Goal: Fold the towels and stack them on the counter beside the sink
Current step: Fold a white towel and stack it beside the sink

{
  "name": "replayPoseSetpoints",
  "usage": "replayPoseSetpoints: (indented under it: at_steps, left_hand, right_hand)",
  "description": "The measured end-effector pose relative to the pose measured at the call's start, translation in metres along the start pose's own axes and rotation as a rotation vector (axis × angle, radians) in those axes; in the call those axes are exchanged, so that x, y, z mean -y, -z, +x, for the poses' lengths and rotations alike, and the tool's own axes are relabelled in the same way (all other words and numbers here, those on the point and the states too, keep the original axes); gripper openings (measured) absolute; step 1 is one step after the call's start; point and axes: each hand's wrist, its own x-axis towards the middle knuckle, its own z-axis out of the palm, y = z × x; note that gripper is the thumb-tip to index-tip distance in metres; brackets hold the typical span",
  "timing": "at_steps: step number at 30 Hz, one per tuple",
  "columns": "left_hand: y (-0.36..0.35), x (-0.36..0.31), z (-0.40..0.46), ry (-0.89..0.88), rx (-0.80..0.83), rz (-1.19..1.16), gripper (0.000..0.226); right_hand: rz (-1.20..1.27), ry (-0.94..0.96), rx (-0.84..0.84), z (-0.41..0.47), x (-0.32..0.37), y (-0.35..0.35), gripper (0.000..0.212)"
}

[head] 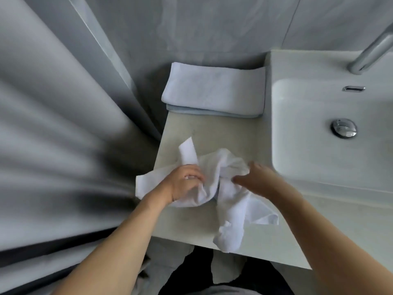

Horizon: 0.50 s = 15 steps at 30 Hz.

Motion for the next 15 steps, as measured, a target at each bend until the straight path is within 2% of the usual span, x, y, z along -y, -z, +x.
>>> replayPoseSetpoints:
  at_steps: [2,4,5,6,8,11,13,15]
  left_hand:
    - [0.007,0.019,0.001,-0.004,-0.245,-0.173,0.033]
    - [0.019,0.035,0.002,-0.049,-0.547,-0.104,0.034]
    - [0.026,0.043,0.005,-0.044,-0.611,-0.031,0.039]
    - [0.034,0.05,0.008,-0.004,-0.584,0.064,0.044]
    - [0.046,0.063,0.014,0.14,-0.401,0.247,0.06]
    - [0.057,0.08,0.021,0.309,-0.24,0.386,0.075]
    - [0.056,0.089,0.02,0.372,-0.215,0.392,0.082]
    - [0.058,0.096,0.021,0.402,-0.292,0.409,0.077]
  right_hand:
    - [-0.001,0.08,-0.159,0.016,0.03,0.004,0.064]
    - [0.021,0.207,-0.185,0.038,0.066,0.002,0.063]
    - [0.002,0.262,-0.161,0.05,0.083,-0.002,0.063]
    - [-0.036,0.297,-0.125,0.062,0.098,-0.008,0.063]
    - [-0.128,0.302,-0.035,0.083,0.121,-0.023,0.065]
    - [-0.08,0.2,0.106,0.109,0.129,-0.049,0.069]
    - [-0.022,0.126,0.119,0.119,0.126,-0.062,0.07]
    - [-0.052,0.115,0.152,0.126,0.126,-0.07,0.065]
